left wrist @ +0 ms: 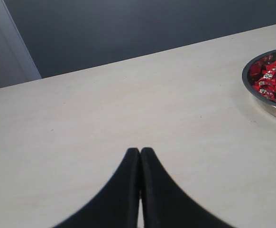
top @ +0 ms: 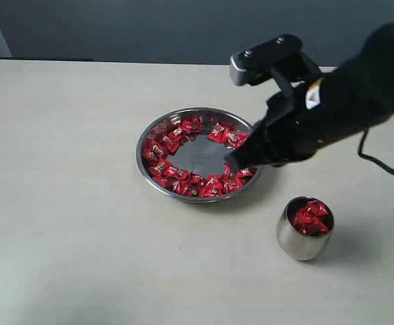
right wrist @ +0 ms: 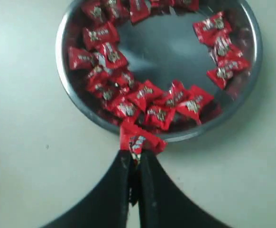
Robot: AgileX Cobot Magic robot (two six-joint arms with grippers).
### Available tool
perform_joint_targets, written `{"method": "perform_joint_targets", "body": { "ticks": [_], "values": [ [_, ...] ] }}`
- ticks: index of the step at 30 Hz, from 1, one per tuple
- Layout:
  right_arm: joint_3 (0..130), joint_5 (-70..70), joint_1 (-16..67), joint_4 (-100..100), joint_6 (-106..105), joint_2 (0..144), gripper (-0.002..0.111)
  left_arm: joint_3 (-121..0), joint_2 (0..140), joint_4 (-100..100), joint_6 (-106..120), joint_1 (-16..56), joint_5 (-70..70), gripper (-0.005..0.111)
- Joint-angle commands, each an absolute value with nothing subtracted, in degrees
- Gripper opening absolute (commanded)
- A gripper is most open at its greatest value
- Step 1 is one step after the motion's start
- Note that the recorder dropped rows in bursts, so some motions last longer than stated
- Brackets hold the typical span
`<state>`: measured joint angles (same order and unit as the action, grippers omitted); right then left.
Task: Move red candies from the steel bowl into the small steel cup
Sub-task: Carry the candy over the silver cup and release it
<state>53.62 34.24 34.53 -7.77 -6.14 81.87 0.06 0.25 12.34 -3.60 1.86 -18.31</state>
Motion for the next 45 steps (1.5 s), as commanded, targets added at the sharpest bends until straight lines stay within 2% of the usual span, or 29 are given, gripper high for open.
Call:
{"method": "perform_joint_targets", "body": {
  "ticks": [1, 7, 14, 45],
  "values": [
    [46.1, 34.6, 34.3, -2.9, 0.5, 74.8, 0.001, 0.0, 0.0, 12.5, -3.9, 1.9, -17.9, 0.0],
    [42.1, 38.9, 34.3, -2.2, 1.7, 72.3, 0.001, 0.0, 0.0, 12.5, -3.9, 1.9, -17.9, 0.0],
    [39.2, 39.6, 34.3, 7.9, 12.6, 72.3, 0.001, 0.0, 0.0, 12.5, -3.9, 1.9, -17.9, 0.0],
    [39.2, 35.3, 34.3, 8.9, 12.6, 81.7, 0.002, 0.0, 0.0, 12.5, -3.9, 1.9, -17.9, 0.0]
  ]
}}
